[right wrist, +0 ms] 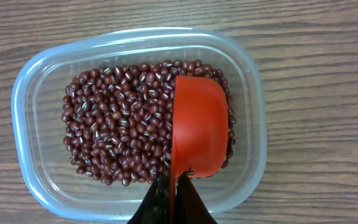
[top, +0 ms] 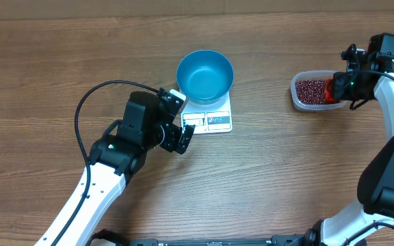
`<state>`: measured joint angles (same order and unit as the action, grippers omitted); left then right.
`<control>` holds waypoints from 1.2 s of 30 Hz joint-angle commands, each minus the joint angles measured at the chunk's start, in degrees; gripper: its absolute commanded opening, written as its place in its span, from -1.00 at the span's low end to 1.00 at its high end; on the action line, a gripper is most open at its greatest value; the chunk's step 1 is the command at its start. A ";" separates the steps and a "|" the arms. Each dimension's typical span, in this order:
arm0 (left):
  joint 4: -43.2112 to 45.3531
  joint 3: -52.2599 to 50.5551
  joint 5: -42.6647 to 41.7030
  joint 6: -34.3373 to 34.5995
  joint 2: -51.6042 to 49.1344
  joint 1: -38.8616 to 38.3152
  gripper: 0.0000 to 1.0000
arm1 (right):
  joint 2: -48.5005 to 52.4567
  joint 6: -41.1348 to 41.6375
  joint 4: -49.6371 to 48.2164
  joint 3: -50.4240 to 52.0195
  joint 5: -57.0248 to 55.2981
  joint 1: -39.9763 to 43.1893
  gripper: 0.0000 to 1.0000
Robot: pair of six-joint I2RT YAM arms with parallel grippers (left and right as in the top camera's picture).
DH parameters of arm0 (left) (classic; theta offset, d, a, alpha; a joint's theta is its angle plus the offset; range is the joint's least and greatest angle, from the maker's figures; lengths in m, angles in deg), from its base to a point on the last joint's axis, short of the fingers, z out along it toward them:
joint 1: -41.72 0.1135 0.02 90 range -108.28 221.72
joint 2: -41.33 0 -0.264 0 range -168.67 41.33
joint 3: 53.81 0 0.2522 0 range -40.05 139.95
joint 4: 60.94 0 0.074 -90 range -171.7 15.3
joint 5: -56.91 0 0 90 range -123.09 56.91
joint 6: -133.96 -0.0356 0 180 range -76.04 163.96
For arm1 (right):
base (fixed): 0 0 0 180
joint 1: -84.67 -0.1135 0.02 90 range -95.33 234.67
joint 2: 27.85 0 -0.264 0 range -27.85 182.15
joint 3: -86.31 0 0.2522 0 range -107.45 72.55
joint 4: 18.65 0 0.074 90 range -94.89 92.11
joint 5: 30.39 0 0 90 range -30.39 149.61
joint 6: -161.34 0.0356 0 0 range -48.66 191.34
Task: Scoop item into bowl and weigh 150g on scale
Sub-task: 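Lower the scoop into the red beans and scoop with the right gripper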
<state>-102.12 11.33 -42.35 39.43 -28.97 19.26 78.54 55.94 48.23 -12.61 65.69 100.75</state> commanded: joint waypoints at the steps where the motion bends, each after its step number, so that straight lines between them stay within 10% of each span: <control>1: 0.20 0.87 -0.68 -0.42 -0.09 0.15 0.99 | 0.22 0.79 -0.44 0.48 -1.53 -0.72 -0.92; 36: 0.20 0.87 -0.68 -0.42 -0.09 0.15 0.99 | 6.36 12.63 -1.73 5.31 22.93 1.75 -0.93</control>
<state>-102.12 11.33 -42.35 39.41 -28.97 19.26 81.25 66.87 46.86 -7.70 84.29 102.36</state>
